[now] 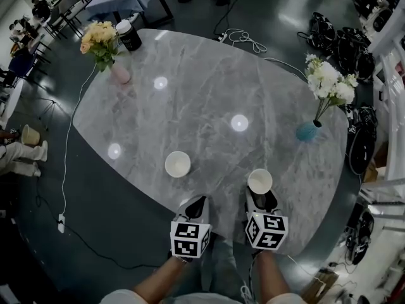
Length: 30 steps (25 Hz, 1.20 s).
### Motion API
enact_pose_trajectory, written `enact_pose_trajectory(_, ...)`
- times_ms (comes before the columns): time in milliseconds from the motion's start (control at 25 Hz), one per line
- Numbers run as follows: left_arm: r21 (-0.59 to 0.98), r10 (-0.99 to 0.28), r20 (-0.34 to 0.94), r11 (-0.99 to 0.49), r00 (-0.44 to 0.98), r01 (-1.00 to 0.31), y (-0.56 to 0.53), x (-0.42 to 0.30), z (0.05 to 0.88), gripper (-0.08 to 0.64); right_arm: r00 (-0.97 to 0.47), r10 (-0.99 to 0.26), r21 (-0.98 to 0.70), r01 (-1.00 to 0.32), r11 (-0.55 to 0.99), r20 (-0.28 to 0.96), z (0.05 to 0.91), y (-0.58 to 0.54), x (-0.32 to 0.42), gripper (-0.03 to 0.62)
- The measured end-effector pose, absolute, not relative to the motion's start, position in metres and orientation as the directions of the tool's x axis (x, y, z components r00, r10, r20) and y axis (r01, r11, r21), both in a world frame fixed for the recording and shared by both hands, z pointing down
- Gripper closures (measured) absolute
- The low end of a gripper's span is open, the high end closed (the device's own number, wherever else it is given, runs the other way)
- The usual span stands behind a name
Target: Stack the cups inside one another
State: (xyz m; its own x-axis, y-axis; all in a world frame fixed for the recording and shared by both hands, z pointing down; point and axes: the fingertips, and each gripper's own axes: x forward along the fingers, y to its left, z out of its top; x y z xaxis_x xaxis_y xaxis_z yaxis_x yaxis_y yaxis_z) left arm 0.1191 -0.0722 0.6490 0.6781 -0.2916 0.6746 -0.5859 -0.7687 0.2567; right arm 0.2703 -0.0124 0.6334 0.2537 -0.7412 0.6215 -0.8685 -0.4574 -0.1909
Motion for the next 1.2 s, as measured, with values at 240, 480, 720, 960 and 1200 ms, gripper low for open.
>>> enact_pose_trajectory(240,0.248,-0.311,0.669,-0.763,0.675,-0.597,-0.077,0.111,0.645,0.563,0.258,-0.751,-0.195,-0.868,-0.456,0.607,0.626,-0.014,0.266,0.373)
enact_pose_trajectory(480,0.237,-0.333,0.656,-0.761,0.677,-0.604,-0.081,0.106,0.637,0.563,0.244,-0.763,-0.208,-0.873,-0.442,0.599,0.618,-0.019,0.259,0.373)
enact_pose_trajectory(720,0.240,-0.366,0.637,-0.742,0.679,-0.625,-0.085,0.093,0.628,0.563,0.225,-0.777,-0.210,-0.885,-0.416,0.588,0.609,-0.027,0.249,0.373)
enact_pose_trajectory(960,0.237,-0.412,0.620,-0.713,0.668,-0.660,-0.093,0.070,0.614,0.563,0.194,-0.799,-0.215,-0.903,-0.372,0.570,0.593,-0.039,0.226,0.373)
enact_pose_trajectory(1200,0.236,-0.456,0.596,-0.687,0.660,-0.688,-0.103,0.054,0.601,0.563,0.169,-0.819,-0.206,-0.922,-0.327,0.548,0.576,-0.055,0.211,0.373)
